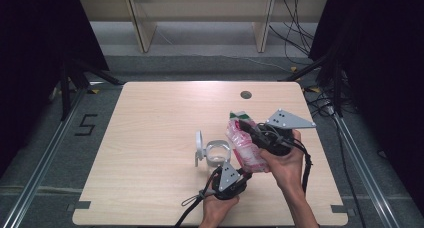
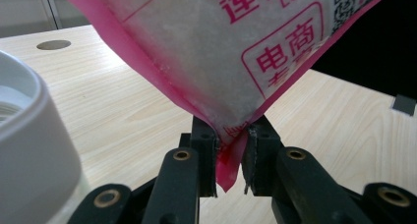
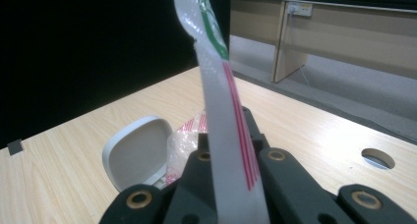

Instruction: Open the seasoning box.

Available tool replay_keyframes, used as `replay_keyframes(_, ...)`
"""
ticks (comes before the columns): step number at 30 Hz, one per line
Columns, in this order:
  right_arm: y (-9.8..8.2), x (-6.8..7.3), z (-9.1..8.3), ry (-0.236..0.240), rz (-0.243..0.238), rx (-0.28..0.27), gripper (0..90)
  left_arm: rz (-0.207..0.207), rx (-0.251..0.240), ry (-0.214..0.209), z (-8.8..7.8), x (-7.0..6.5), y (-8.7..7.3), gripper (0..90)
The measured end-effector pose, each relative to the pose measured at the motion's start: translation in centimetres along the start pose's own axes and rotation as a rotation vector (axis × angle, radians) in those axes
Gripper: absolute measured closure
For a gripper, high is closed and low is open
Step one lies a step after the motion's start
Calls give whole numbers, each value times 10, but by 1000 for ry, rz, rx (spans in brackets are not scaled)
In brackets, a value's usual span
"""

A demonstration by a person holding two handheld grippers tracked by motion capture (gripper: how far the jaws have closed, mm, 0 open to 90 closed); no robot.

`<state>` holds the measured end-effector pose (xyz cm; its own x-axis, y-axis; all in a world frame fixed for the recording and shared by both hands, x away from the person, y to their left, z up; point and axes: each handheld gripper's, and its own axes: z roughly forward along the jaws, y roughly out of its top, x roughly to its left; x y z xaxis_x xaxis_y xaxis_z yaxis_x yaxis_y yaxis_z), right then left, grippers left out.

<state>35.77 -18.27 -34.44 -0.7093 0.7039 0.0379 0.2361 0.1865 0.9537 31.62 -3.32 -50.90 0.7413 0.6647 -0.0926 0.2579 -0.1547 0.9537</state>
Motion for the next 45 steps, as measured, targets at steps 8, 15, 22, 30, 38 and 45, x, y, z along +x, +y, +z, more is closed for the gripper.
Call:
replay_keyframes(8, -2, 6, 11, 26, 17, 22, 900, -29, -3, 25, 2, -2, -3, 771)
replay_keyframes(15, -2, 7, 16, 18, -2, 20, 900, -45, -18, 15, 4, -1, -5, 771)
replay_keyframes(22, -3, 8, 18, 20, 15, 37, 900, -53, -21, 1, 5, -1, -5, 771)
replay_keyframes(30, -5, 6, 21, 25, -5, 31, 900, -56, -15, -11, 10, -3, -4, 771)
replay_keyframes(38, -6, 9, 21, 24, 11, 33, 900, -52, -11, -6, 11, -6, -3, 771)
replay_keyframes(45, -5, 10, 21, 9, -15, 47, 900, -48, -20, -5, 11, -6, -4, 771)
